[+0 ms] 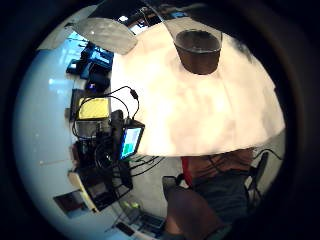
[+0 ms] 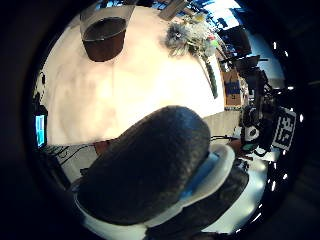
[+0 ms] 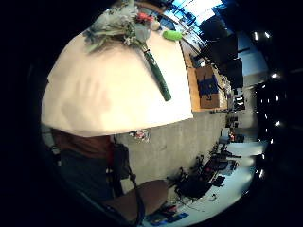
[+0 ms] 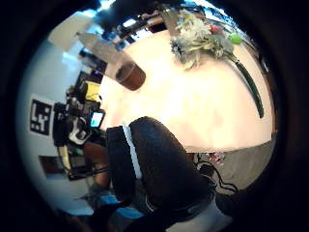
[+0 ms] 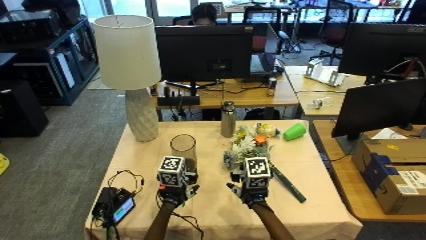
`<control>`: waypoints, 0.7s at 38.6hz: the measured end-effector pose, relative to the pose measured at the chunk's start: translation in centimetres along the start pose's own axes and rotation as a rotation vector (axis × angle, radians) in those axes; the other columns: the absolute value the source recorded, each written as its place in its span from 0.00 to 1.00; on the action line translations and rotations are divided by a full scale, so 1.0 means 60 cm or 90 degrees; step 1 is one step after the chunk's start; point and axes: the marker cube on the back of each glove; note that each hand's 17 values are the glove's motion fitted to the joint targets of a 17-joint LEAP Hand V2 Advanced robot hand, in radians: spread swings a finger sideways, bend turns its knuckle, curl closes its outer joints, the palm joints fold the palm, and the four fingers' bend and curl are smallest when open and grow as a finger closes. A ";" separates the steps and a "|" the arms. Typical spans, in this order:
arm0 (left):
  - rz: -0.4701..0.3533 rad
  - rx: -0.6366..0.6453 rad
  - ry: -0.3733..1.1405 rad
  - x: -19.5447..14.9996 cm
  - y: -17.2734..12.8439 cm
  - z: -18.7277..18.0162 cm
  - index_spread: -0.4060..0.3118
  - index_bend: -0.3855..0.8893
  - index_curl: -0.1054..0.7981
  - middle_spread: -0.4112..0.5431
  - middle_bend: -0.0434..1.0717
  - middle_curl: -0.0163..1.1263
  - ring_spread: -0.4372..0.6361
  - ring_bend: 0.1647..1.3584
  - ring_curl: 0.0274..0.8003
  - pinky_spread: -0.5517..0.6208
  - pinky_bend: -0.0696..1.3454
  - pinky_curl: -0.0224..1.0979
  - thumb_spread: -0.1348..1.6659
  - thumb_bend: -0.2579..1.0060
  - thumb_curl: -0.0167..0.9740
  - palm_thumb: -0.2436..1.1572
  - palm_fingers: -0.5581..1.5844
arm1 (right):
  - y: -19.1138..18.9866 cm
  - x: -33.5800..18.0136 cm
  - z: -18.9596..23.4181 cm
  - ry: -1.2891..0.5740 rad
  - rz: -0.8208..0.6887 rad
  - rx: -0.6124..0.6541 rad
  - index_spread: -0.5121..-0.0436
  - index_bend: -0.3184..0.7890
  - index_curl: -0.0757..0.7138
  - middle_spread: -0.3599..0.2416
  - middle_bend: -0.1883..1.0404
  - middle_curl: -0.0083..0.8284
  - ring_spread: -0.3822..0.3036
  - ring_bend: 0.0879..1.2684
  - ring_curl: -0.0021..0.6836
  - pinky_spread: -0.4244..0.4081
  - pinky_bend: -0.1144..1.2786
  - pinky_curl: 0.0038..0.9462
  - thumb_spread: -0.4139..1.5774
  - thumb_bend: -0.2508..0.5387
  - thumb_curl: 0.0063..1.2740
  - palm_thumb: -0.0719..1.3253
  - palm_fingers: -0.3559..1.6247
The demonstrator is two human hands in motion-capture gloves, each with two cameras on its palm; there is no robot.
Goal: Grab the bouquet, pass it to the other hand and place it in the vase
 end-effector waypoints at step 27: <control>0.017 0.000 0.022 0.018 0.009 -0.011 0.59 0.42 0.32 0.74 0.21 0.18 0.88 0.30 0.19 0.90 0.40 0.23 0.59 0.14 0.06 0.09 0.28 | -0.002 -0.008 0.000 -0.007 -0.018 0.001 0.27 0.42 0.34 0.65 0.34 0.29 0.82 0.12 0.21 0.85 0.42 0.27 0.76 0.30 0.13 0.17 0.22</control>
